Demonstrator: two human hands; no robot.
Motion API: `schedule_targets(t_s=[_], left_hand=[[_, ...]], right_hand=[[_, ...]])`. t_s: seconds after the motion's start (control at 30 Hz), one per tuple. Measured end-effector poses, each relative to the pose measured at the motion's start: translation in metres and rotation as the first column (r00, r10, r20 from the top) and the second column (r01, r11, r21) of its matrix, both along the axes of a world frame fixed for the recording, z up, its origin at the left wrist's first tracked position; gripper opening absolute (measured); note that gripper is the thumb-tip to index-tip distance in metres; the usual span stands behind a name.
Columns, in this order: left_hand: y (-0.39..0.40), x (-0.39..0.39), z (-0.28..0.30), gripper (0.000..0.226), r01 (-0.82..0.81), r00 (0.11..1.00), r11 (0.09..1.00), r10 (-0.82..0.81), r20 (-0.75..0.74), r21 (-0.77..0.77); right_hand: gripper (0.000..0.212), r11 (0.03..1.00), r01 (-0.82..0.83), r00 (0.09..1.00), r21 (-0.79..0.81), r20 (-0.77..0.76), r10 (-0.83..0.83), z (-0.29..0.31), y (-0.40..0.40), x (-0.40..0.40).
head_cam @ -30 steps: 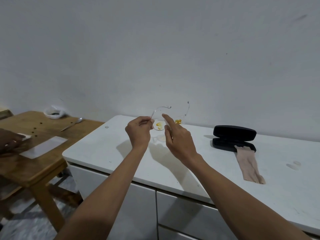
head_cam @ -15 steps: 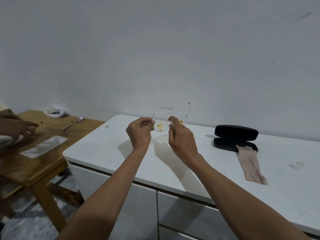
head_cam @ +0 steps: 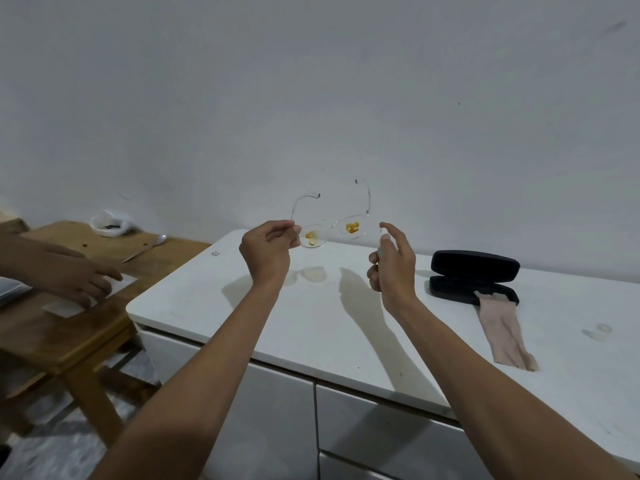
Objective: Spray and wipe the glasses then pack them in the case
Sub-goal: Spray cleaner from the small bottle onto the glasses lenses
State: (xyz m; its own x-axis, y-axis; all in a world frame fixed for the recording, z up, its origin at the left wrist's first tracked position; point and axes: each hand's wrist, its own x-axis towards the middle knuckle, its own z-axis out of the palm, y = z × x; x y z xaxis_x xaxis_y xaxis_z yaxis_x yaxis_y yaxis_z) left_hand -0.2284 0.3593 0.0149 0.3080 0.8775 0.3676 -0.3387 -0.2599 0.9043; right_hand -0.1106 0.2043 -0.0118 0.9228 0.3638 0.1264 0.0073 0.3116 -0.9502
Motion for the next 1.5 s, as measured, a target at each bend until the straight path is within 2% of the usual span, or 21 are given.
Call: schedule_targets(t_s=[0.17, 0.37, 0.57, 0.73, 0.83, 0.9, 1.1, 1.33, 1.5], left_hand=[[-0.003, 0.002, 0.007, 0.010, 0.036, 0.999, 0.999, -0.036, 0.019, 0.002], [-0.005, 0.003, 0.008, 0.013, 0.064, 0.997, 0.998, -0.063, 0.036, -0.008], [-0.008, 0.003, 0.006, 0.013, 0.062, 0.997, 0.998, -0.062, 0.038, -0.004], [-0.011, 0.003, 0.011, 0.012, 0.072, 0.996, 0.997, -0.071, 0.053, 0.000], [-0.013, 0.003, 0.017, 0.014, 0.080, 0.995, 0.997, -0.080, 0.064, 0.005], [-0.015, 0.003, 0.019, 0.017, 0.088, 0.993, 0.996, -0.088, 0.073, 0.002], [-0.016, 0.004, 0.019, 0.017, 0.084, 0.994, 0.996, -0.085, 0.070, 0.003], [-0.016, 0.004, 0.012, 0.014, 0.072, 0.996, 0.997, -0.072, 0.060, 0.005], [-0.015, 0.005, 0.009, 0.014, 0.080, 0.994, 0.997, -0.079, 0.073, -0.006]], right_hand=[[0.026, 0.977, -0.149, 0.968, 0.155, -0.181, 0.176, 0.014, 0.002, 0.004], [0.031, 0.948, -0.228, 0.934, 0.220, -0.226, 0.277, 0.021, 0.000, 0.001], [0.022, 0.960, -0.227, 0.938, 0.167, -0.227, 0.261, 0.014, 0.000, -0.002], [0.026, 0.968, -0.249, 0.961, 0.045, -0.114, 0.252, 0.011, 0.007, -0.011], [0.026, 0.969, -0.246, 0.963, 0.010, -0.109, 0.245, 0.011, 0.014, -0.015], [0.018, 0.968, -0.252, 0.961, 0.012, -0.118, 0.252, 0.011, 0.019, -0.016], [0.026, 0.949, -0.309, 0.938, 0.071, -0.140, 0.316, 0.016, 0.027, -0.027], [0.022, 0.929, -0.326, 0.905, 0.174, -0.228, 0.360, 0.015, 0.030, -0.031], [0.022, 0.952, -0.298, 0.940, 0.065, -0.155, 0.304, 0.002, 0.029, -0.029]])
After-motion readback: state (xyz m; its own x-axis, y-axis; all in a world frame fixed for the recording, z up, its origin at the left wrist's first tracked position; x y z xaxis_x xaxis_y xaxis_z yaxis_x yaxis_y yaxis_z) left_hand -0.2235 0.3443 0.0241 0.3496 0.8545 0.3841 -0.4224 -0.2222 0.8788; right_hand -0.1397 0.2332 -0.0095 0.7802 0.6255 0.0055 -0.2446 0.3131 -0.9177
